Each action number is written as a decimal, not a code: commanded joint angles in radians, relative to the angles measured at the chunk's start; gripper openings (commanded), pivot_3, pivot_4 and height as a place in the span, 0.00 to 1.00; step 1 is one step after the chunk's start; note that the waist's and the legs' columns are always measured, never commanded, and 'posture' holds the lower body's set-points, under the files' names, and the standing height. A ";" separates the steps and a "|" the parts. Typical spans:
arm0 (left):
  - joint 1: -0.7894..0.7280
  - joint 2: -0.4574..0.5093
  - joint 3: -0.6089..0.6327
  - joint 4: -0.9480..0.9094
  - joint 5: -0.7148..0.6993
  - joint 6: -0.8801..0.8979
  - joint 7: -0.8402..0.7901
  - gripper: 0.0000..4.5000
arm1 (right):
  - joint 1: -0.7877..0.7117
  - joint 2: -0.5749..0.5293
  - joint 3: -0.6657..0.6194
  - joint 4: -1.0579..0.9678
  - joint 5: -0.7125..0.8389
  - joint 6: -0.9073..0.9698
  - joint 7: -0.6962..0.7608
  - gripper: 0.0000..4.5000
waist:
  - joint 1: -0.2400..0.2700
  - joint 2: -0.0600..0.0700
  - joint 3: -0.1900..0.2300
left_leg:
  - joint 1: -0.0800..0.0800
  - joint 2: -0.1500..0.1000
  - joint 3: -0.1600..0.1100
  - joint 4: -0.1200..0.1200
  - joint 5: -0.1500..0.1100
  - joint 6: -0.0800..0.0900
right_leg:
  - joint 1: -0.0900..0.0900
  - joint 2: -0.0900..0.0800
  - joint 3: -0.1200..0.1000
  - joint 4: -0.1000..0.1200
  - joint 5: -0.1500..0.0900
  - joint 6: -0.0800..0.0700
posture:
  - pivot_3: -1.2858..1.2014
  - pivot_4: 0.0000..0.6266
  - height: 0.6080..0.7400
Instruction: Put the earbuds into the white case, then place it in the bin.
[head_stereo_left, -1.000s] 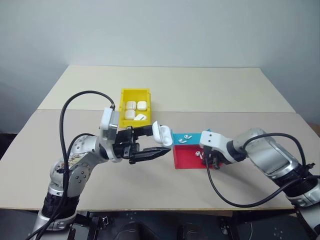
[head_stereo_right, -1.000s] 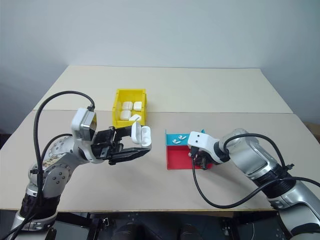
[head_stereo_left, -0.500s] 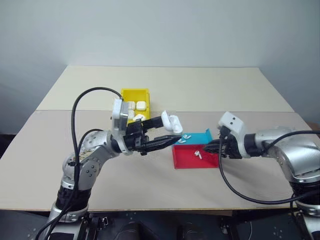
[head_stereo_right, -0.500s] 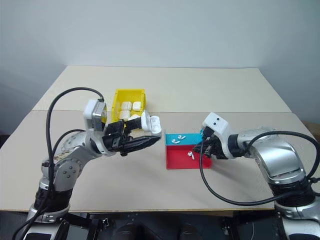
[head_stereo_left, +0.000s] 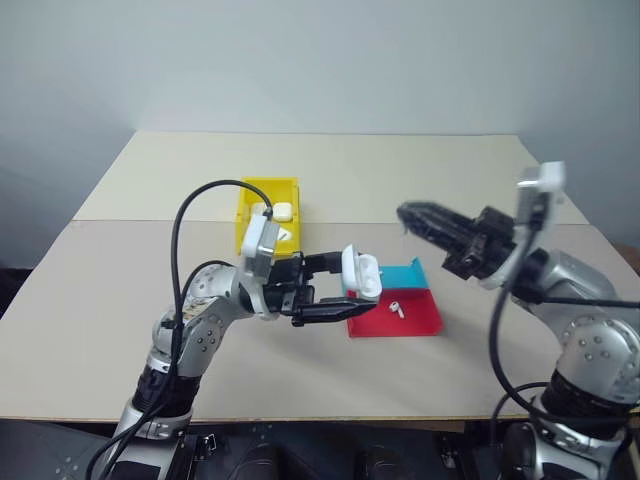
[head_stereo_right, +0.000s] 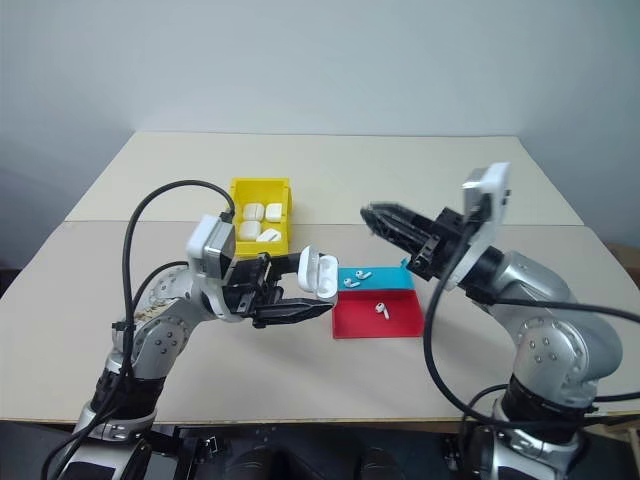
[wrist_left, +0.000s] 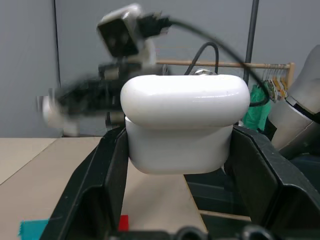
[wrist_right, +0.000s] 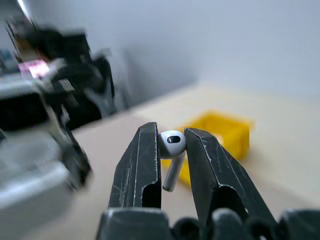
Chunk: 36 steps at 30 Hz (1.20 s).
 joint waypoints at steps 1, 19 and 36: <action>-0.046 -0.014 0.001 0.018 -0.002 -0.007 -0.011 0.62 | 0.031 0.038 0.012 -0.104 0.124 -0.118 -0.033 0.13 | 0.000 0.000 0.000 | 0.000 0.000 0.000 0.000 0.000 0.000 | 0.000 0.000 0.000 0.000 0.000 0.000 | 0.52 0.24 1.00; -0.096 -0.020 0.012 0.047 -0.007 -0.006 -0.046 0.62 | 0.198 -0.118 0.271 -0.043 -0.094 -0.498 0.076 0.13 | 0.000 0.000 0.000 | 0.000 0.000 0.000 0.000 0.000 0.000 | 0.000 0.000 0.000 0.000 0.000 0.000 | 0.52 0.24 1.00; -0.113 -0.007 0.010 0.051 0.007 -0.004 -0.045 0.62 | 0.189 -0.174 0.367 0.012 -0.122 -0.572 0.070 0.13 | 0.000 0.000 0.000 | 0.000 0.000 0.000 0.000 0.000 0.000 | 0.000 0.000 0.000 0.000 0.000 0.000 | 0.52 0.24 1.00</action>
